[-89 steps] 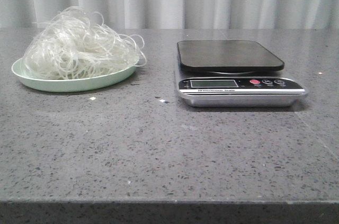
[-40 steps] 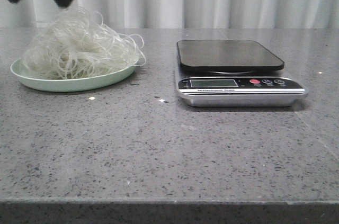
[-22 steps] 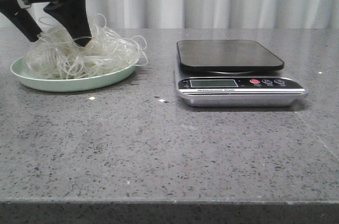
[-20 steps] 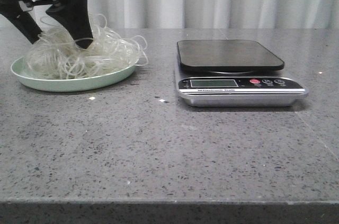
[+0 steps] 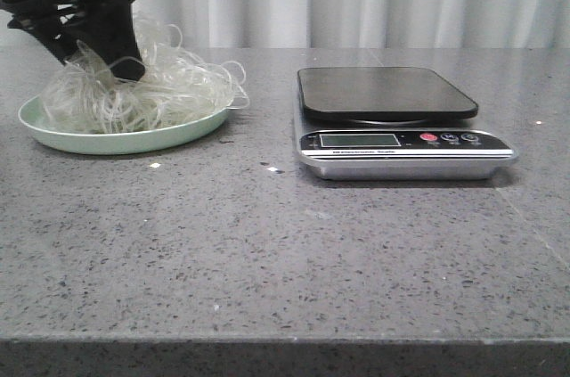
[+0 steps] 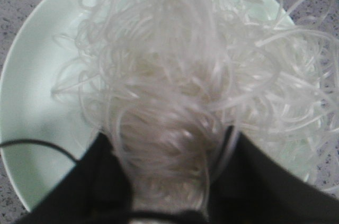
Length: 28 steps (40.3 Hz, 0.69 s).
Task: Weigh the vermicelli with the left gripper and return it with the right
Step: 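Lower the left gripper into the vermicelli pile and close on it, then lift the vermicelli with the left gripper and carry it over the scale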
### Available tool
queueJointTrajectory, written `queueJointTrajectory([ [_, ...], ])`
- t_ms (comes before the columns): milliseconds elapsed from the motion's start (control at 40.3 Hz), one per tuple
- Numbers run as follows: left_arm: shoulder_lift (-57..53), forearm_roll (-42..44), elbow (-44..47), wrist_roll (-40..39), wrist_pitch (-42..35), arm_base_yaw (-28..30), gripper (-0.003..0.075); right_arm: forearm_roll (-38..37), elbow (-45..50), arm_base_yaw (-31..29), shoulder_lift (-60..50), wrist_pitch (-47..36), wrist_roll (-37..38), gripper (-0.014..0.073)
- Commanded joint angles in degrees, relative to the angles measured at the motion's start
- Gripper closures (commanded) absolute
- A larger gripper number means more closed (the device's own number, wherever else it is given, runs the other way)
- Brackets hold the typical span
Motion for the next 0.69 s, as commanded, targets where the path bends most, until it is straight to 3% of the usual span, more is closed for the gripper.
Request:
queueJointTrajectory([
  [0, -1.9, 0.0, -1.3, 0.1, 0.3, -0.3, 0.0566, -0.3, -0.4, 0.0, -0.8, -4.4, -0.3, 0.0442],
  [223, -2.0, 0.0, -5.8, 0.1, 4.4, -0.3, 0.0583, -0.3, -0.4, 0.0, -0.8, -4.4, -0.3, 0.0442],
  [496, -2.1, -0.3, -19.5, 0.1, 9.3, -0.3, 0.0583, -0.3, -0.4, 0.0, -0.8, -4.4, -0.3, 0.0442],
  [670, -2.1, -9.3, -29.0, 0.1, 10.3, -0.3, 0.0583, -0.3, -0.4, 0.0, -0.8, -4.4, -0.3, 0.0442],
])
